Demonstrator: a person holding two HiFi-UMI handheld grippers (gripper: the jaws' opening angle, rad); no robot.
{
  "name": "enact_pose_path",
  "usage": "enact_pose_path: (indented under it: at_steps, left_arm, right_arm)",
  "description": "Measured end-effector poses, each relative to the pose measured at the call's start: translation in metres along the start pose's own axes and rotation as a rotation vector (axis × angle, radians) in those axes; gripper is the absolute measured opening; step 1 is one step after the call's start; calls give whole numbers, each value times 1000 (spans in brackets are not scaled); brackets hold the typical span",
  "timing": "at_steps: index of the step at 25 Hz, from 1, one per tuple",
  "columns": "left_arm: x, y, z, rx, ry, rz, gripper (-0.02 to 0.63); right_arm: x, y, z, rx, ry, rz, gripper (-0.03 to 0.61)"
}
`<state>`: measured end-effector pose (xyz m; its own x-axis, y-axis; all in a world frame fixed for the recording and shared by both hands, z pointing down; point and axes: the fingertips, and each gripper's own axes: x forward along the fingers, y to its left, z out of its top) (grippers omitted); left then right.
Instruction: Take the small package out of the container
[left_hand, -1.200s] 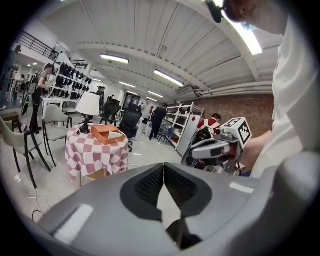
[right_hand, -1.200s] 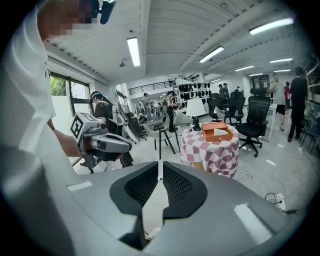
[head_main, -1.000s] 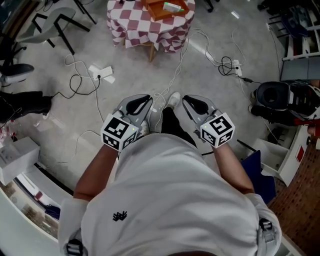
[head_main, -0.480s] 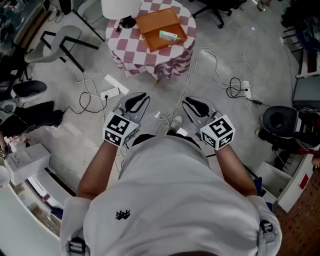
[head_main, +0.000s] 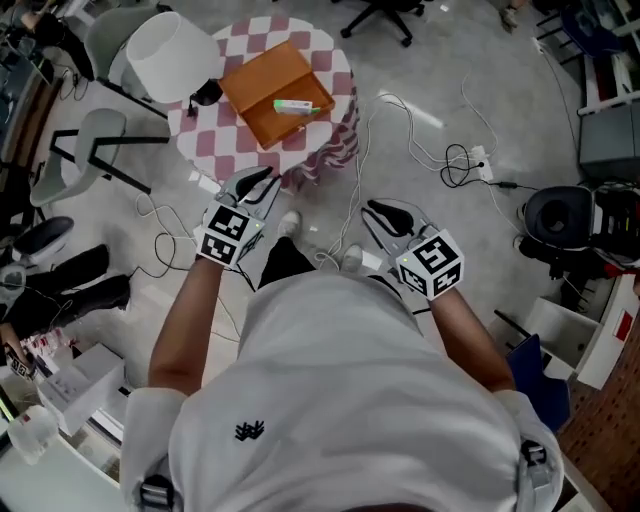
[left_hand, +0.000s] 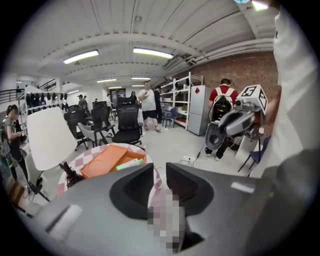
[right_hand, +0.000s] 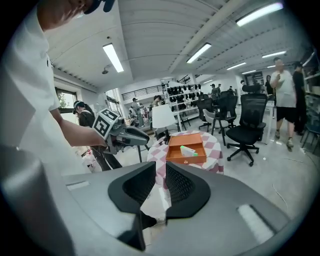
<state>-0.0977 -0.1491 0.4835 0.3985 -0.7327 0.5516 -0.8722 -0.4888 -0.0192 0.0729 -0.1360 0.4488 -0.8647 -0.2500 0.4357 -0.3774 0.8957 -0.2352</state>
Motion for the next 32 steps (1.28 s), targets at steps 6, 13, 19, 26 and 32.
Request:
enact_pose_path:
  at_steps: [6,13,19,26,32]
  left_arm:
    - [65,61,4,137,60,-121,104]
    - [121,113,-6,277,135,-247,126]
    - [166,133,-19,382,214,-329,163]
    - [209,144,-43,456,305,-389,175]
    - [226,142,-61,507,366,-419,178]
  right_arm:
    - [34,-31,29,48,-25,-117,40]
    - [65,-29,34,152,-64,-265,40]
    - [63,-32,31,229,-79,-399,40]
    - [52,-25,19,315,-76,-505,40]
    - [52,-26,20,326,-58,-522,40]
